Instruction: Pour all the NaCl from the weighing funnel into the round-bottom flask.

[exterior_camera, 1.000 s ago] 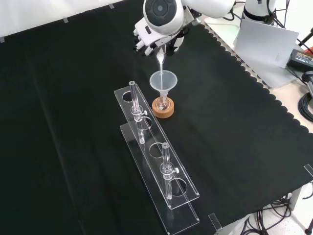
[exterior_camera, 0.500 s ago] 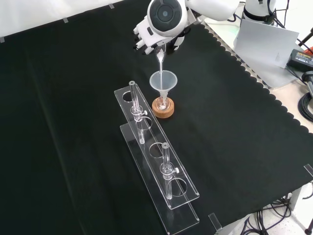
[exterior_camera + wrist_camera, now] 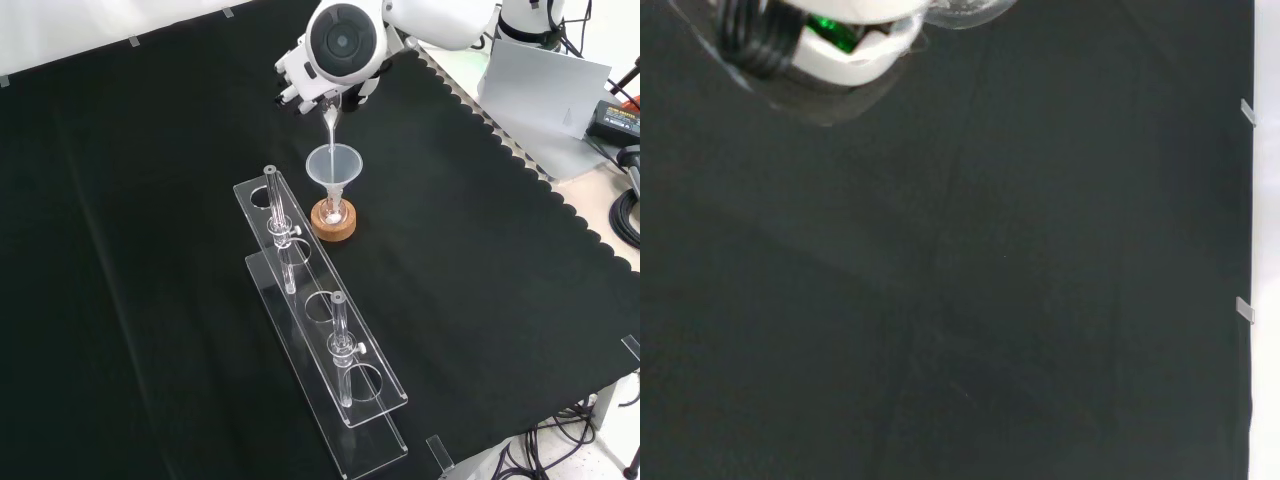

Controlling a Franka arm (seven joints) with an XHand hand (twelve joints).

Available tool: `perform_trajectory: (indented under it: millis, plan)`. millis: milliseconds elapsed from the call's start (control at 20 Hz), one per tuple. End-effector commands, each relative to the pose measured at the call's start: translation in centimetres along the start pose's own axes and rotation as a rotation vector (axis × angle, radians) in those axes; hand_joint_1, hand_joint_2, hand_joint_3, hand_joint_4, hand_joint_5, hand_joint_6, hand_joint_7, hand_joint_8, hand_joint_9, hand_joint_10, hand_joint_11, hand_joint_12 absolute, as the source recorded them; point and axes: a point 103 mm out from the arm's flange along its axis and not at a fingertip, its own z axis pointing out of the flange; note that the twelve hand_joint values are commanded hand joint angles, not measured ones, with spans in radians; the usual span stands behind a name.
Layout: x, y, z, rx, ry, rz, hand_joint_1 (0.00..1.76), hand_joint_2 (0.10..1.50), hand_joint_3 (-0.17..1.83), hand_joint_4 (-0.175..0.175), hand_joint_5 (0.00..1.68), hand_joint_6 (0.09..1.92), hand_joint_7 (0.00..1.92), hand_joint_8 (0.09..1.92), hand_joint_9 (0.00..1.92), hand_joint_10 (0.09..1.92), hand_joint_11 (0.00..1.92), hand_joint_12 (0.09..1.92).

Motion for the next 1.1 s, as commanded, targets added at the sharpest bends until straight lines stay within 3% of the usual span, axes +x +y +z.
perform_trajectory:
  millis: [50,1100]
  plan:
    - [0.4,0.0,-0.2,0.007,-0.024,0.000,1.08,0.71,0.67,0.175,1.14,0.90,0.54,0.64,0.92,0.34,0.77,1.11]
    - [0.8,-0.2,-1.4,-0.003,-0.164,0.018,1.08,0.71,0.67,0.175,1.15,0.90,0.53,0.64,0.91,0.34,0.76,1.11]
